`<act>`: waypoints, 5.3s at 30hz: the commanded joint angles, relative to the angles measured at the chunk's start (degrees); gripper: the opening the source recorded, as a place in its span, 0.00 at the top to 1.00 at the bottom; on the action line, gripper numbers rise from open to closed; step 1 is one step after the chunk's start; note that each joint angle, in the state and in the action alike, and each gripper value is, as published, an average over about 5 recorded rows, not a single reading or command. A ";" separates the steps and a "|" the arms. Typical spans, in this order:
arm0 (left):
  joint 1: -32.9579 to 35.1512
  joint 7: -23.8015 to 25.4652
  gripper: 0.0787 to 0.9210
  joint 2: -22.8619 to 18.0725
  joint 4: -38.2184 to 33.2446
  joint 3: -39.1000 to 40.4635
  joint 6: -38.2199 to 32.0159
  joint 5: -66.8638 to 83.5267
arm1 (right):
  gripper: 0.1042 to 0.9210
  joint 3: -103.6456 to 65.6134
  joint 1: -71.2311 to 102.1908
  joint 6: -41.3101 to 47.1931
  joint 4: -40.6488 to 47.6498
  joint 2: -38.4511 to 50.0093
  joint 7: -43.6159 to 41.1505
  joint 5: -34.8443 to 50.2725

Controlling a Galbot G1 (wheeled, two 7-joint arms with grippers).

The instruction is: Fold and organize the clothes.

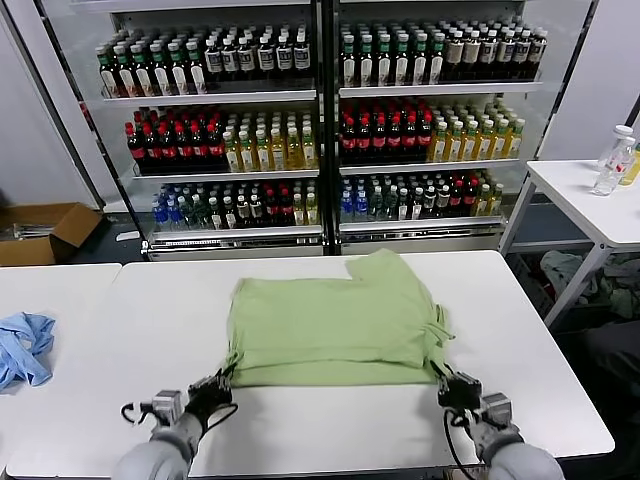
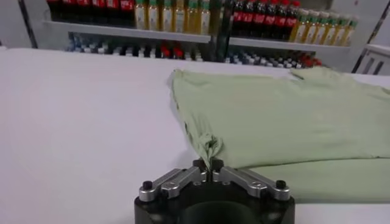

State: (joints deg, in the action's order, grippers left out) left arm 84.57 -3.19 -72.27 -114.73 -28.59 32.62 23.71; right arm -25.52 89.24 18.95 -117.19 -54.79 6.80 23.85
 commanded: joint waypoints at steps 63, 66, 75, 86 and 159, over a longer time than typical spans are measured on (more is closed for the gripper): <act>-26.00 0.79 0.47 7.77 22.46 9.98 0.55 10.37 | 0.26 33.46 -62.22 14.14 51.83 -12.63 2.34 17.53; -25.28 1.27 0.57 7.70 22.11 9.44 0.50 11.62 | 0.37 33.64 -61.90 14.13 51.59 -12.51 1.93 17.98; -24.55 1.54 0.88 7.99 18.83 7.55 -0.51 16.20 | 0.69 33.23 -60.11 11.08 44.72 -10.63 0.94 17.70; -21.82 1.88 0.99 8.35 12.05 4.33 -2.67 20.56 | 1.00 27.55 -53.48 7.55 30.58 -5.35 1.18 17.20; 4.18 -2.06 0.48 -5.32 -0.94 3.41 -1.59 12.34 | 0.12 -1.92 1.38 10.22 -7.51 -6.84 3.42 0.51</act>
State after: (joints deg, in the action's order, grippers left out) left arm 88.89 -7.48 -76.07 -118.93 -24.39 29.83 19.68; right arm -27.12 89.88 29.17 -124.28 -61.38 10.21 24.77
